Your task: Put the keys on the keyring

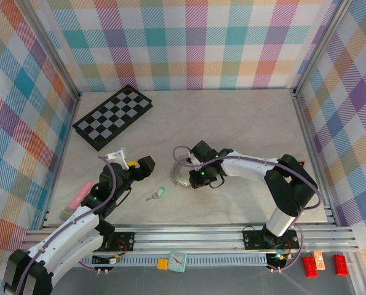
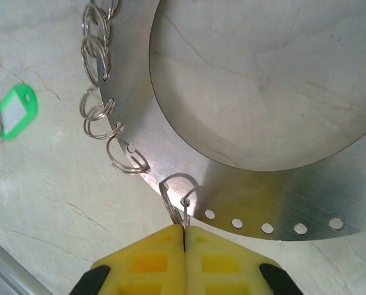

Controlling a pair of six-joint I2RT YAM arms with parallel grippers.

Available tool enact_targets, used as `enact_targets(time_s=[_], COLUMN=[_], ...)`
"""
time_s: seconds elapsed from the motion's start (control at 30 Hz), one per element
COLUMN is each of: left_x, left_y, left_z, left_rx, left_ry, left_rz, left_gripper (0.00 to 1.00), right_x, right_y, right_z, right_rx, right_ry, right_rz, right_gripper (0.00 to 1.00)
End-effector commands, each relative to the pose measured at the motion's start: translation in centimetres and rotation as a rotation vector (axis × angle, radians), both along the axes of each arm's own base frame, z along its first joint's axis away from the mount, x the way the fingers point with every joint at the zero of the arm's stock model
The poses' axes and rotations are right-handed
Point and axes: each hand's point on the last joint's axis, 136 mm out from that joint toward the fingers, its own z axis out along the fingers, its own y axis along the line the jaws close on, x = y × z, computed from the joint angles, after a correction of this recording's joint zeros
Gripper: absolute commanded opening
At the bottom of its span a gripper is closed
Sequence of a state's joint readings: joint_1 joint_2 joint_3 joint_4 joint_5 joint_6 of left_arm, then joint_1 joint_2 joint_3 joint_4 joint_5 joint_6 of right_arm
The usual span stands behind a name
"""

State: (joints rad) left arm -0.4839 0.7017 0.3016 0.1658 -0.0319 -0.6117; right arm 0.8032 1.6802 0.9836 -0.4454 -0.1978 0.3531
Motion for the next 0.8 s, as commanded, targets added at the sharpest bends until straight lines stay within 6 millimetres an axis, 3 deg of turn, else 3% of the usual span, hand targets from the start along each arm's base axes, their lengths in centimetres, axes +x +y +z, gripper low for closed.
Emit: enact_targets(time_s=[0.0, 0.2, 0.4, 0.57, 0.77], left_x=[-0.3, -0.5, -0.6, -0.5, -0.4], left_y=[-0.8, -0.9, -0.9, -0.5, 1.0], left_z=[1.1, 0.4, 0.2, 0.0, -1.1], left_rx=[-0.001, 0.020, 0.033, 0.048, 0.086], left_ry=[-0.064, -0.039, -0.033, -0.021, 0.039], left_rz=[-0.049, -0.068, -0.069, -0.051, 0.031], left_gripper=[0.94, 0.93, 0.93, 0.93, 0.93], right_x=[-1.0, -0.8, -0.4, 0.2, 1.7], right_y=[-0.7, -0.7, -0.5, -0.6, -1.3], right_z=[0.0, -0.6, 0.3, 3.0, 6.9], right_rx=[-0.022, -0.042, -0.023, 0.031, 0.084], right_ry=[0.011, 0.018, -0.008, -0.113, -0.413], right_rz=[0.023, 0.011, 0.009, 0.021, 0.114], right_gripper=[0.00, 0.03, 0.31, 0.40, 0.42])
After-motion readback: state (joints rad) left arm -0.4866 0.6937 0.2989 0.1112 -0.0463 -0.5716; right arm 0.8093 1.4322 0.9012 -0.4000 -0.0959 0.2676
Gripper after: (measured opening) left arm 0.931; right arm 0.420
